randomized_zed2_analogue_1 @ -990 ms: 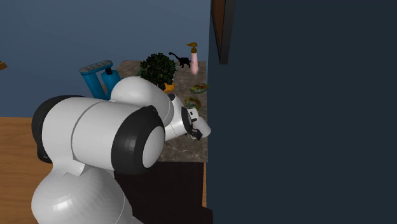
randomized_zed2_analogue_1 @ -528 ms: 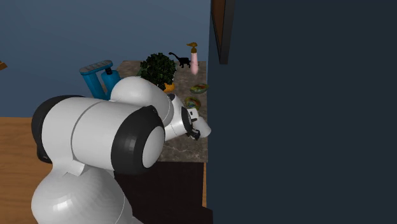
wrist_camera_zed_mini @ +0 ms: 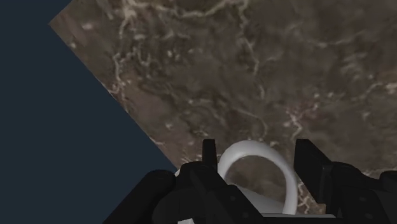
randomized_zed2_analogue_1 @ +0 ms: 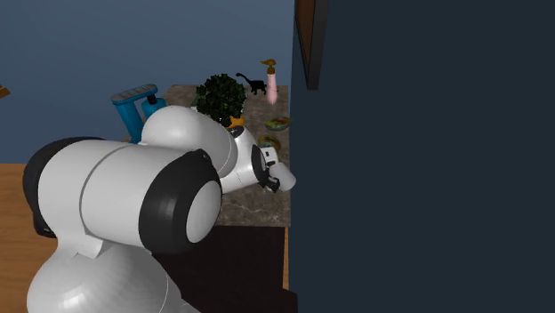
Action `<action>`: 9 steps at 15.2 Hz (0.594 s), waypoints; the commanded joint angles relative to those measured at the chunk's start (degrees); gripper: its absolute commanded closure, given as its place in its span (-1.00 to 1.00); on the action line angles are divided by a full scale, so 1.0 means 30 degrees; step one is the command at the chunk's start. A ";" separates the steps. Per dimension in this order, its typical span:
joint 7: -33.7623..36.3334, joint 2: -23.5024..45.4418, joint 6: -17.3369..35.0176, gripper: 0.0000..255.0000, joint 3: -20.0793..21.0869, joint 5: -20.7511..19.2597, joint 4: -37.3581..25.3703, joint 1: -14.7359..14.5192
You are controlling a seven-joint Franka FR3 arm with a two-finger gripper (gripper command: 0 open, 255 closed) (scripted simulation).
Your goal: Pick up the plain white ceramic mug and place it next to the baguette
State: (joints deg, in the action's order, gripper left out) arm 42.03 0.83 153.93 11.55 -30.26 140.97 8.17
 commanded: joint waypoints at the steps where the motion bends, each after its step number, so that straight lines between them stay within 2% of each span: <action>1: -0.0582 -0.0425 -0.0429 1.00 0.0055 0.0643 -0.0080 -0.0026; 9: -0.2421 -0.2054 -0.2245 1.00 0.0095 0.2666 -0.0517 -0.0279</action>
State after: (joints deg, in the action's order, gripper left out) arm 35.70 -4.78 148.05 12.03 -23.09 139.80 7.31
